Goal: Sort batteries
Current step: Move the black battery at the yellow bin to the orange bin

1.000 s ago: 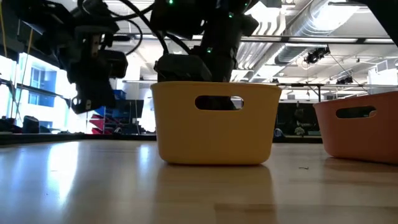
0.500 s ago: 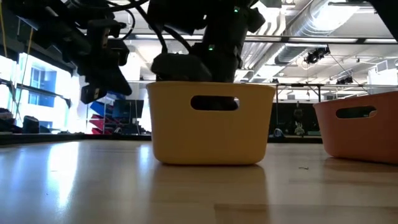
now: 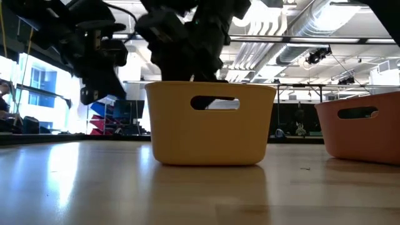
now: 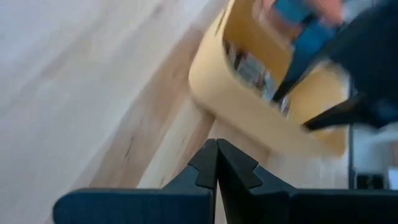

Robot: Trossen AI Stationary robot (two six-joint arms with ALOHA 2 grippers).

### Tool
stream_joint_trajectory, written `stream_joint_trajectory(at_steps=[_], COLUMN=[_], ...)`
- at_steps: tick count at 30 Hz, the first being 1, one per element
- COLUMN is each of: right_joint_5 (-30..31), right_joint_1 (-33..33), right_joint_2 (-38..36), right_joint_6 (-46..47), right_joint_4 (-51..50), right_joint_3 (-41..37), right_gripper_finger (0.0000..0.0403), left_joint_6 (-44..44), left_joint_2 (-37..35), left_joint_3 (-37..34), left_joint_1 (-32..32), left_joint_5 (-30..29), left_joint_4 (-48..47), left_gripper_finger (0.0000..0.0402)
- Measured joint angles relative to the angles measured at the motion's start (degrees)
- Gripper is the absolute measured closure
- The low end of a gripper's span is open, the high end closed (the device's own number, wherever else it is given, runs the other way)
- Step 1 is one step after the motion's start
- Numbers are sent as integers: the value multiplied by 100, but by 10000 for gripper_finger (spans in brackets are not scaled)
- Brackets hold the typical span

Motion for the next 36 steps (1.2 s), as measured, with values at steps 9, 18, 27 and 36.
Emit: stream_joint_trajectory(at_steps=[9,18,27,36], right_joint_5=[129,-261,-184,-21], right_joint_1=[-19,115,8,-92], right_joint_2=[167,435,613,845], right_joint_6=[943,1635,2398,3045], right_joint_4=[27,-249,-195,-251], right_joint_3=[18,23,52,54], right_gripper_finger=[211,211,211,268], left_joint_6=[347,484,466,448], left_joint_2=[697,1346,1413,1413], left_joint_3=[-7,-7,-6,-5], left_joint_1=[-303,-472,-467,-461], left_joint_5=[454,810,823,1041], left_joint_4=[-107,222,266,259], left_gripper_finger=[401,401,402,401])
